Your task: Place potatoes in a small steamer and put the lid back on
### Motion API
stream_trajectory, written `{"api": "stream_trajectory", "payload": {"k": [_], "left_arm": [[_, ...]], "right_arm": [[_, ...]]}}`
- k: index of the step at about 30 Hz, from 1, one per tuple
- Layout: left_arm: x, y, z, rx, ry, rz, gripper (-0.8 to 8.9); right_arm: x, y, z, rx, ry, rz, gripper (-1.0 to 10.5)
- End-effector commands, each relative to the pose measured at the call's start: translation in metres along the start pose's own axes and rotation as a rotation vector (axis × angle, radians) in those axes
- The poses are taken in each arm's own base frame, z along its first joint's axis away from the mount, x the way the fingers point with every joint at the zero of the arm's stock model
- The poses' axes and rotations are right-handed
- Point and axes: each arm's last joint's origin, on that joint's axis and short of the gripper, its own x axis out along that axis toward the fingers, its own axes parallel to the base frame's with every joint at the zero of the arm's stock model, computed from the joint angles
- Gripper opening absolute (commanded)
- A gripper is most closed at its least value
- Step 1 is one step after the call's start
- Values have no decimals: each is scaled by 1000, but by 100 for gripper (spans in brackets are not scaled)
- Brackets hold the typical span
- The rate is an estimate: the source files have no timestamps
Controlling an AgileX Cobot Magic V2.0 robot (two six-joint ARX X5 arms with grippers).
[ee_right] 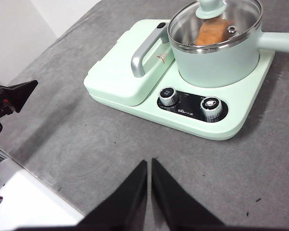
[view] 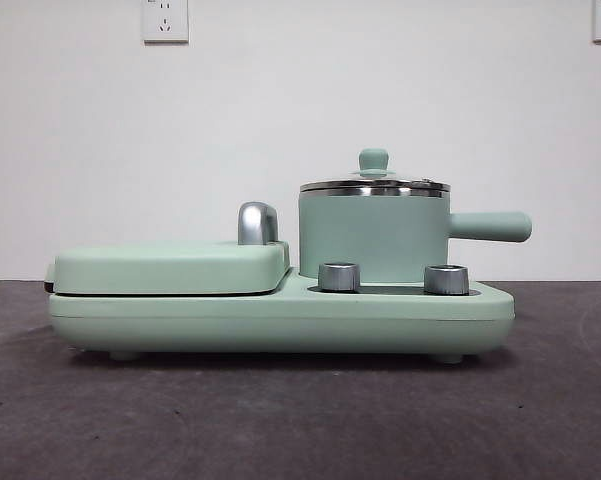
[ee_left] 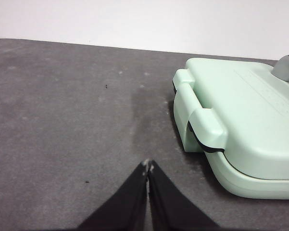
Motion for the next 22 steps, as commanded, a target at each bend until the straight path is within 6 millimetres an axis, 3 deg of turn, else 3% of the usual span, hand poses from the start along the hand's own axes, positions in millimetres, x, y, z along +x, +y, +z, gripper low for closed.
{"api": "stream_trajectory", "payload": {"k": [1, 14, 22], "left_arm": [[2, 1, -5, -3, 4, 3, 7], [2, 1, -5, -3, 4, 3, 7], [2, 1, -5, -3, 4, 3, 7]], "right_arm": [[-2, 2, 3, -1, -14, 11, 9], [-2, 2, 2, -1, -17, 12, 9], [7, -17, -6, 95, -133, -182, 9]]}}
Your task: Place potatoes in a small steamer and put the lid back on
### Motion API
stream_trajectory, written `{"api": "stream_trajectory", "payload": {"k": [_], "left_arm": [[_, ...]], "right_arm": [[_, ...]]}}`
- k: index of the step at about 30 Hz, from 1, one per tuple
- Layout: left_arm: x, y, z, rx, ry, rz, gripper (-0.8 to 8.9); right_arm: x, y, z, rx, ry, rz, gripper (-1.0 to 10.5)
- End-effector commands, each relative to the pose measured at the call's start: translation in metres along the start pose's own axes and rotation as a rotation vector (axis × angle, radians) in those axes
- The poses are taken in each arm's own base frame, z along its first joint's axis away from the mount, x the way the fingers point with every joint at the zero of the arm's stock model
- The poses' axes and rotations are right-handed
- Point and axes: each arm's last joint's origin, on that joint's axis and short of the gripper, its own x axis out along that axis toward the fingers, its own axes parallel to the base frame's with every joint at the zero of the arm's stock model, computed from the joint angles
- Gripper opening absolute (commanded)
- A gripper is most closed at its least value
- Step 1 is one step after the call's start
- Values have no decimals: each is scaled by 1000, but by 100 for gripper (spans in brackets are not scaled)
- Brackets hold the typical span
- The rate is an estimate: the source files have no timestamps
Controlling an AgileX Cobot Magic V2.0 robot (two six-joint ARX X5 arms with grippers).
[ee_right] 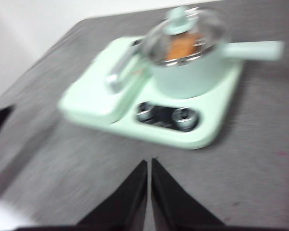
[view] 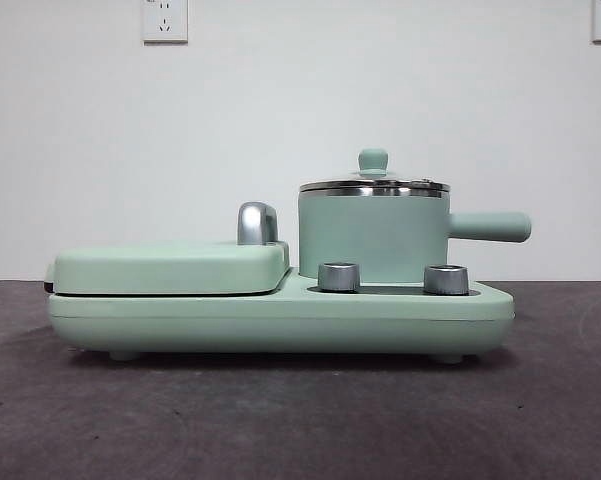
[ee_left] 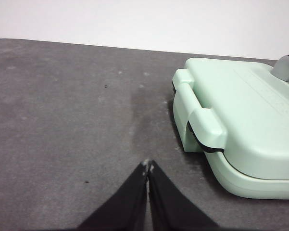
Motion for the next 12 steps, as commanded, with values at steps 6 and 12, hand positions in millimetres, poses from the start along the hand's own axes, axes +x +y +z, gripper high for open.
{"api": "stream_trajectory", "payload": {"k": [6, 12], "left_arm": [[2, 1, -5, -3, 4, 3, 7], [2, 1, -5, -3, 4, 3, 7]], "right_arm": [[39, -37, -25, -22, -230, -191, 9], [68, -69, -56, -129, -339, -300, 10]]}}
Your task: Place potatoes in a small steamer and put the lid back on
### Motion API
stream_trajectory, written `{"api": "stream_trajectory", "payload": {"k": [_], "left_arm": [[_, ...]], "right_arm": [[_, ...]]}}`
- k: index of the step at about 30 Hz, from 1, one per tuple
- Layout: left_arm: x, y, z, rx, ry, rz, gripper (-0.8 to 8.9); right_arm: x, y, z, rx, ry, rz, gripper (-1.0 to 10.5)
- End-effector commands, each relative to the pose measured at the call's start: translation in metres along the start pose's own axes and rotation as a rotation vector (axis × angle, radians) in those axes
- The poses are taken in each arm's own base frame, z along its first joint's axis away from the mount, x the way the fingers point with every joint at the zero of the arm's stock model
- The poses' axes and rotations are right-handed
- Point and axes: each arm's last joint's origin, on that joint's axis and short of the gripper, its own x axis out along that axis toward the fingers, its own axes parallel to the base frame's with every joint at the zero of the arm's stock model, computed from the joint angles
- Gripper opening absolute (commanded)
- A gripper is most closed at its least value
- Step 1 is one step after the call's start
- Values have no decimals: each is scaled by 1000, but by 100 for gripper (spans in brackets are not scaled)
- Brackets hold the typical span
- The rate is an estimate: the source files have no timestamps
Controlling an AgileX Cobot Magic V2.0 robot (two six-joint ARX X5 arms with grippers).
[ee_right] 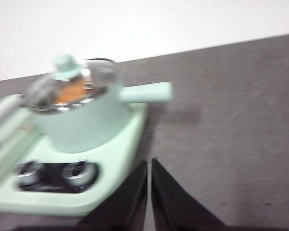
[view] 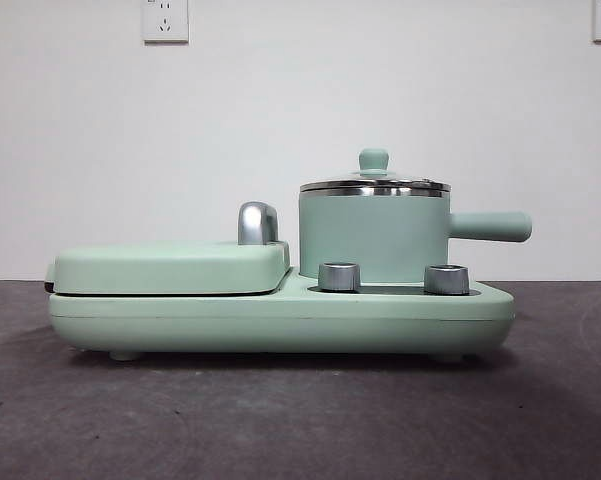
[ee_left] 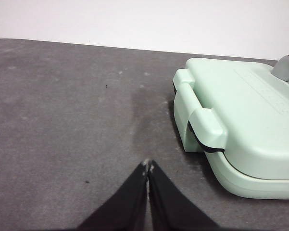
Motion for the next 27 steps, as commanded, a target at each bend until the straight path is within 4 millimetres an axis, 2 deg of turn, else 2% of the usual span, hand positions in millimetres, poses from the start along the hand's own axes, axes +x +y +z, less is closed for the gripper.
{"api": "stream_trajectory", "payload": {"k": [1, 6, 12, 27], "left_arm": [[2, 1, -5, -2, 4, 3, 7], [2, 1, -5, -2, 4, 3, 7], [2, 1, -5, -2, 4, 3, 7], [2, 1, -5, -2, 4, 3, 7]], "right_arm": [[7, -8, -13, -90, -52, -47, 9], [16, -21, -38, -220, -85, -185, 10], [19, -27, -54, -257, -63, -219, 9], [19, -29, -64, -252, -32, -222, 10]]}}
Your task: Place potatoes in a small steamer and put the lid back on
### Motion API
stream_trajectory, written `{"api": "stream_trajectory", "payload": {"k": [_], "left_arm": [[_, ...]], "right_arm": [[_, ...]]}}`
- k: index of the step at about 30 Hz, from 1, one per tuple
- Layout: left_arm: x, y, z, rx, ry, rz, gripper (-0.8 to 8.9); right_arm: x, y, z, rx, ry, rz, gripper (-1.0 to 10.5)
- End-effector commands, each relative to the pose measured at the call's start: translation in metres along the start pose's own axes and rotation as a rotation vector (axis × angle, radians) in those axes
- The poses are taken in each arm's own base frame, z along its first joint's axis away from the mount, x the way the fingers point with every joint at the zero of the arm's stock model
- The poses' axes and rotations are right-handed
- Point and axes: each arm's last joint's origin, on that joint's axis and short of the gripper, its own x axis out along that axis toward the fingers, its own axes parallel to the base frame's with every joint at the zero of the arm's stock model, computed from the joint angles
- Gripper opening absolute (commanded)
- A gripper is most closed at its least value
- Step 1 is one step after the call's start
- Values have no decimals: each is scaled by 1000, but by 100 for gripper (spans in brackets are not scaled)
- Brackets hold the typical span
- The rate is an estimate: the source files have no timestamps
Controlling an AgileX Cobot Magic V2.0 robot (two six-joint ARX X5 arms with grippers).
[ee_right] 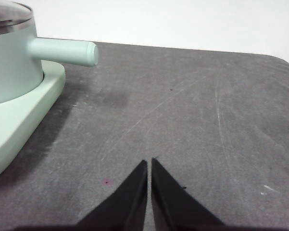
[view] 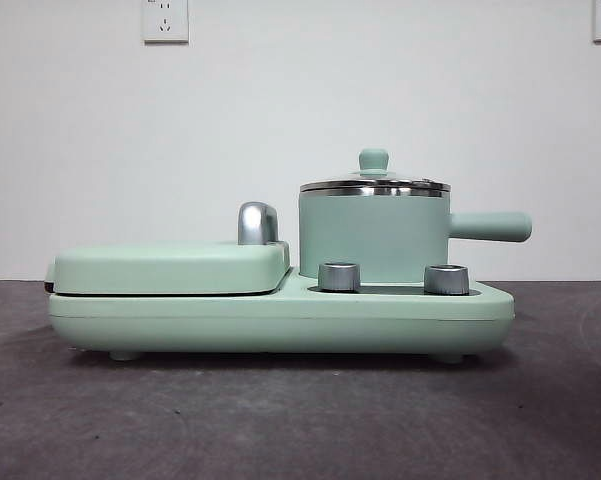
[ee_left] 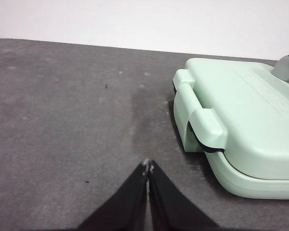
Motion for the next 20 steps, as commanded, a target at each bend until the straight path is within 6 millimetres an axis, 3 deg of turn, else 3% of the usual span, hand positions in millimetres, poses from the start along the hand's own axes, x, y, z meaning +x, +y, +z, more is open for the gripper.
{"api": "stream_trajectory", "payload": {"k": [1, 20], "left_arm": [[2, 1, -5, -2, 4, 3, 7], [2, 1, -5, -2, 4, 3, 7]], "right_arm": [[0, 0, -2, -7, 12, -5, 10], [0, 0, 0, -8, -11, -5, 9]]}}
